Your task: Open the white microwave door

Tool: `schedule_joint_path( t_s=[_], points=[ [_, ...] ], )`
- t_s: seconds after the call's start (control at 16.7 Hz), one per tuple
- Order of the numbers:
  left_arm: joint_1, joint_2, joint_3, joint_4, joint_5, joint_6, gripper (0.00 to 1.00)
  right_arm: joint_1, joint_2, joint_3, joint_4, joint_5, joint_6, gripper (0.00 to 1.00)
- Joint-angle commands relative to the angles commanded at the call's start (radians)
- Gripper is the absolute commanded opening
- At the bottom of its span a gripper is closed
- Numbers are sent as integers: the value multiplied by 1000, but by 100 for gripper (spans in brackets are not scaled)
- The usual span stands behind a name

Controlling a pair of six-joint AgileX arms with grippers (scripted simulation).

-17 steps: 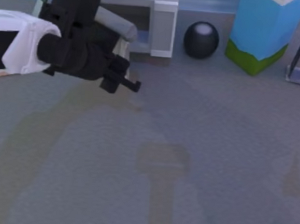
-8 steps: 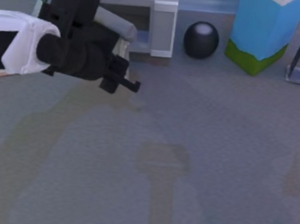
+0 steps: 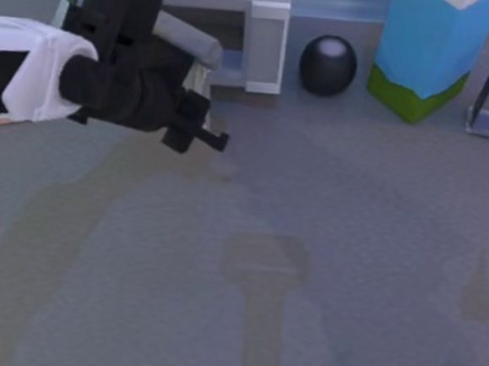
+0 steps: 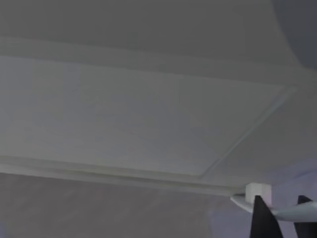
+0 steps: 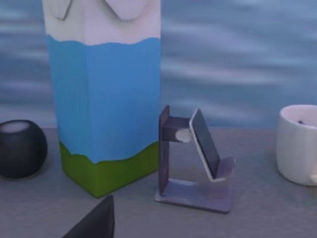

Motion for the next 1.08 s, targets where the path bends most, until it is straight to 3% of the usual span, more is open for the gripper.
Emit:
schedule_joint_path(
  t_s=[0.66,1.08],
  points=[
    [29,-18,-19,-12,54,67,0,0,0,0,0,0,0,100],
    [30,-18,-20,-12,56,69,0,0,0,0,0,0,0,100]
  ],
)
